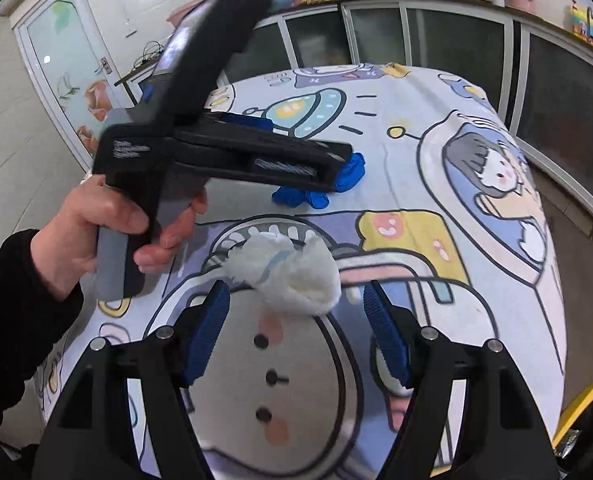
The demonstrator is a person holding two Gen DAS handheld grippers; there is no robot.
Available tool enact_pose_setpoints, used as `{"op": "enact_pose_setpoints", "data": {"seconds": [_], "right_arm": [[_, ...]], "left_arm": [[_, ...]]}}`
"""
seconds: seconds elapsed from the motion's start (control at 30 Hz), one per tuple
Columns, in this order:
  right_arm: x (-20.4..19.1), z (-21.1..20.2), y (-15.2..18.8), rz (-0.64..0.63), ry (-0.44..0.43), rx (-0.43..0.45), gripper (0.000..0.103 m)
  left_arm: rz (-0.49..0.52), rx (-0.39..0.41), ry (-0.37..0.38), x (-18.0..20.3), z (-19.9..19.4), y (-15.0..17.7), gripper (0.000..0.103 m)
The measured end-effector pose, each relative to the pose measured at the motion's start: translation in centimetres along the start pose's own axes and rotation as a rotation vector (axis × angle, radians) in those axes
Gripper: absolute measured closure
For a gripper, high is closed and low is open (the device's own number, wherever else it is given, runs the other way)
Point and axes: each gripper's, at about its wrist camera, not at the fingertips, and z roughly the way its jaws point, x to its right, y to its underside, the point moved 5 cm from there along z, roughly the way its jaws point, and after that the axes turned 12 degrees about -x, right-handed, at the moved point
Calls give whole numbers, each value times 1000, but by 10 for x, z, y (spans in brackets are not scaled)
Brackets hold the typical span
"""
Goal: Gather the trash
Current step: 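Grasp the white tissue with the right tool while the left tool grasps the other blue glove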
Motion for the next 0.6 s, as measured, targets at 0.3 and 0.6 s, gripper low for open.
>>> {"op": "enact_pose_setpoints", "data": {"seconds": [0.3, 0.6], "right_arm": [[-1, 26, -9, 26, 14, -76, 57], [-4, 12, -4, 49, -21, -94, 68]], "left_arm": [[-14, -38, 19, -1, 29, -2, 33], [-89, -12, 58, -14, 15, 5, 85]]}}
